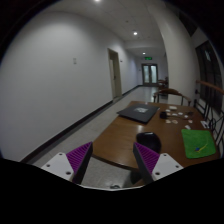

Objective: Arrange mouse

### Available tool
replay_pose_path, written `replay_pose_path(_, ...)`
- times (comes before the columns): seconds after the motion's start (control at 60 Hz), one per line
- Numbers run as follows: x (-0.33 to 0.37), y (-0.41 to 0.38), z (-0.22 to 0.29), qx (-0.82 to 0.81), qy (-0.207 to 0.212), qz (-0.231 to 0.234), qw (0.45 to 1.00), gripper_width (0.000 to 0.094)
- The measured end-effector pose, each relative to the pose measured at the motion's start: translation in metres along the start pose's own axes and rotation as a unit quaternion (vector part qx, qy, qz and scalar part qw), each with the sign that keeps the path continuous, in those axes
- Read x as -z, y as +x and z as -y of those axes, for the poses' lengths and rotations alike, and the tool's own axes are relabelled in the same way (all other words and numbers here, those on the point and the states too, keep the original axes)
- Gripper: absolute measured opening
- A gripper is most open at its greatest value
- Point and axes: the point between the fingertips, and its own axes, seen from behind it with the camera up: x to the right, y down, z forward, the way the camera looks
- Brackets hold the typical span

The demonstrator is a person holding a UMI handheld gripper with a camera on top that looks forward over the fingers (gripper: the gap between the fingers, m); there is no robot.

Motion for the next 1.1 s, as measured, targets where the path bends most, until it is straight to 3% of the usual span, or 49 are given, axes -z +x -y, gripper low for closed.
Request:
replay_pose_path(0.367,-0.051,0.145,-0.031,0.014,-0.025,-0.114,0.993,0.0838)
replay_pose_path(0.75,-0.125,0.179,-0.026,0.018,-0.055,-0.110,0.992,0.0835)
replay_pose_path(0.933,-0.162,0.213,-0.007,0.013,-0.060,-0.141,0.988,0.0791)
replay_pose_path(1.033,-0.177,0.216,-0.012,-0.006,-0.077,-0.130,0.988,0.0429)
replay_pose_path(1.1,-0.178,0.218,-0.009,-0.009,-0.074,-0.132,0.989,0.0368)
